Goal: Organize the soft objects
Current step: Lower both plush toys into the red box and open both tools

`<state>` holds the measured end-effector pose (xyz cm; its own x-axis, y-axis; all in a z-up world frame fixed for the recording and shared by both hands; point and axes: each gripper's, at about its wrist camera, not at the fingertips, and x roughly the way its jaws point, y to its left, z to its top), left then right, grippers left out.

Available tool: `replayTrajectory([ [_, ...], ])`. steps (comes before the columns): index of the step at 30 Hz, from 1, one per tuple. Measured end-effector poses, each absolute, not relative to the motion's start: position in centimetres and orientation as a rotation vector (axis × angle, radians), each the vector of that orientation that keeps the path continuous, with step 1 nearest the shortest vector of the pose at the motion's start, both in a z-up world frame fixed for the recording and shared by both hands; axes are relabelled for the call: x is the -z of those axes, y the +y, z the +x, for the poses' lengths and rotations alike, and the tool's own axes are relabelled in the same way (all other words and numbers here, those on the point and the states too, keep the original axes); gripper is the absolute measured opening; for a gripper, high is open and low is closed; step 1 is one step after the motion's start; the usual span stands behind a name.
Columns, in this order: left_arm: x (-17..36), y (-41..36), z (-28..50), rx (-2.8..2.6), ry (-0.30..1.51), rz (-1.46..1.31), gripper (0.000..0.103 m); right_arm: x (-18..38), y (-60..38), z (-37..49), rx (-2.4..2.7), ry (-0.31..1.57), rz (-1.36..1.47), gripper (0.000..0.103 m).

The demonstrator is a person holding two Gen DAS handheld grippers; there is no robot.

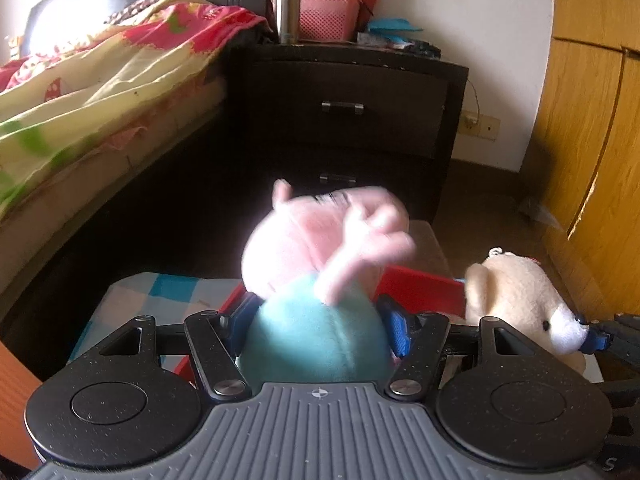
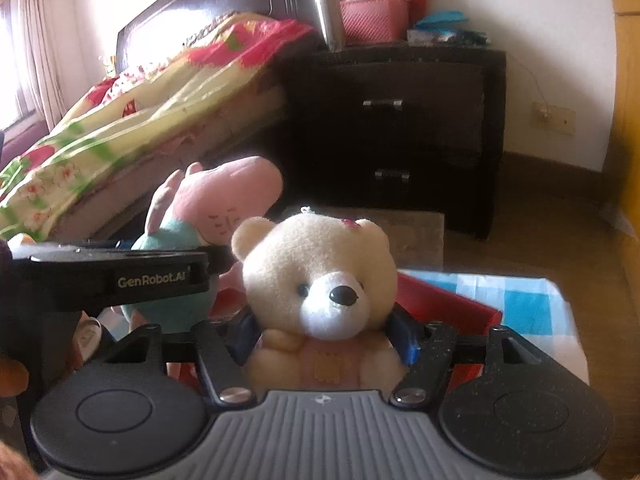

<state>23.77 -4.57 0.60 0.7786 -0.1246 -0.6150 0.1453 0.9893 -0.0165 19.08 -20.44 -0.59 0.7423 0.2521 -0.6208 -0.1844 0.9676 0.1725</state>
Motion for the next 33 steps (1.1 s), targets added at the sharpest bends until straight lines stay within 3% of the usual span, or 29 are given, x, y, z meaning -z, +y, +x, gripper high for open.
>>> replayTrajectory([
  [3,-1.0,-4.5,23.5,0.132,0.633,0.034,0.070,0.9,-20.2,19.2,-0.239,0.703,0.093,0.048],
  [10,-2.0,-4.3,22.4,0.139,0.641,0.009,0.069,0.4,-20.7,18.5,-0.211,0.708,0.087,0.049],
  [18,-3.8,-3.9,19.7,0.158,0.653,-0.011,0.069,-0.7,-20.6,17.3,-0.215,0.692,0.083,0.066],
  [33,-2.3,-4.6,14.9,0.248,0.748,-0.007,0.066,-0.9,-23.1,12.9,-0.163,0.744,0.113,0.066],
])
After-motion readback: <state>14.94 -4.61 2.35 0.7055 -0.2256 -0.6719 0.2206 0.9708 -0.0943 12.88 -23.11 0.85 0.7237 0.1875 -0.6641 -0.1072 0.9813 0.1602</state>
